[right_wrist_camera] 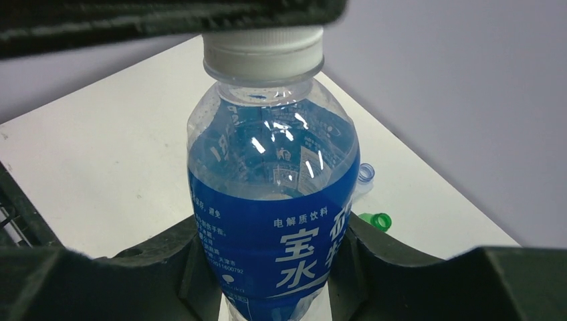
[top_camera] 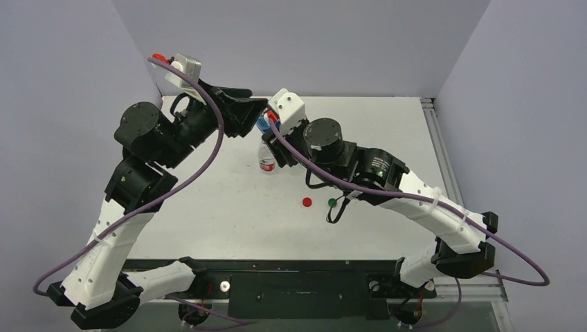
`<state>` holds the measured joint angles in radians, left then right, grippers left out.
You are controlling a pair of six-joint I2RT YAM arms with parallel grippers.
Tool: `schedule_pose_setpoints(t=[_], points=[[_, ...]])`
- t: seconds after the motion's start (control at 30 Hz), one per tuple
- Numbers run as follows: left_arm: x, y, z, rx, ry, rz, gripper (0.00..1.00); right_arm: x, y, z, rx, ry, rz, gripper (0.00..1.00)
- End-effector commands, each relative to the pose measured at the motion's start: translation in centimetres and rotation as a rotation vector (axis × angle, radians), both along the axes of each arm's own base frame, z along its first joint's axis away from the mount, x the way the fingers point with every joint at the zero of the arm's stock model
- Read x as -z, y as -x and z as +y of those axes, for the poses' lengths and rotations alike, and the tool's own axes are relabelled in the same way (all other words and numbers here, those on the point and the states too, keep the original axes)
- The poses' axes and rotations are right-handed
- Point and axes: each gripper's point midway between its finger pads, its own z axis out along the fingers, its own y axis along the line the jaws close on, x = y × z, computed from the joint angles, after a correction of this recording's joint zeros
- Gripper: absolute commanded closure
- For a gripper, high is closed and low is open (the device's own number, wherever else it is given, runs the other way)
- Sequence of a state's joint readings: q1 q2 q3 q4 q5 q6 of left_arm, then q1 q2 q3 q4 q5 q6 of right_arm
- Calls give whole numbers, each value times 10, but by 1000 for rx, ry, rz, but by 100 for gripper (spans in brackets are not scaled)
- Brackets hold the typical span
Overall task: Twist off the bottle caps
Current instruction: Unscrew the bottle cap from the plastic bottle.
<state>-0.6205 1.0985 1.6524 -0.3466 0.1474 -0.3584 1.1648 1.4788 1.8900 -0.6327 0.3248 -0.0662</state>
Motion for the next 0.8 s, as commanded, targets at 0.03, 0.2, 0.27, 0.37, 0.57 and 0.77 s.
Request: schedule_pose_setpoints(t=[0.03, 0.2, 0.27, 0.37, 0.57, 0.77], points=[[-34, 19, 9, 43, 103, -46, 5, -31, 7, -21, -72, -115, -5, 100], [-48, 65, -11, 341, 162, -60, 3, -49, 75, -21, -628, -312, 117, 100], [-49, 83, -18, 467, 177, -27, 3, -54, 102, -26, -793, -322, 144, 100], [-45, 98, -26, 586, 167, -8, 3, -61, 122, -23, -928, -343, 185, 100], [-41, 97, -30, 623, 165, 2, 3, -85, 149, -19, -1135, -471, 227, 100], [-46, 100, -31, 651, 173, 11, 2, -77, 143, -10, -1154, -459, 282, 100]])
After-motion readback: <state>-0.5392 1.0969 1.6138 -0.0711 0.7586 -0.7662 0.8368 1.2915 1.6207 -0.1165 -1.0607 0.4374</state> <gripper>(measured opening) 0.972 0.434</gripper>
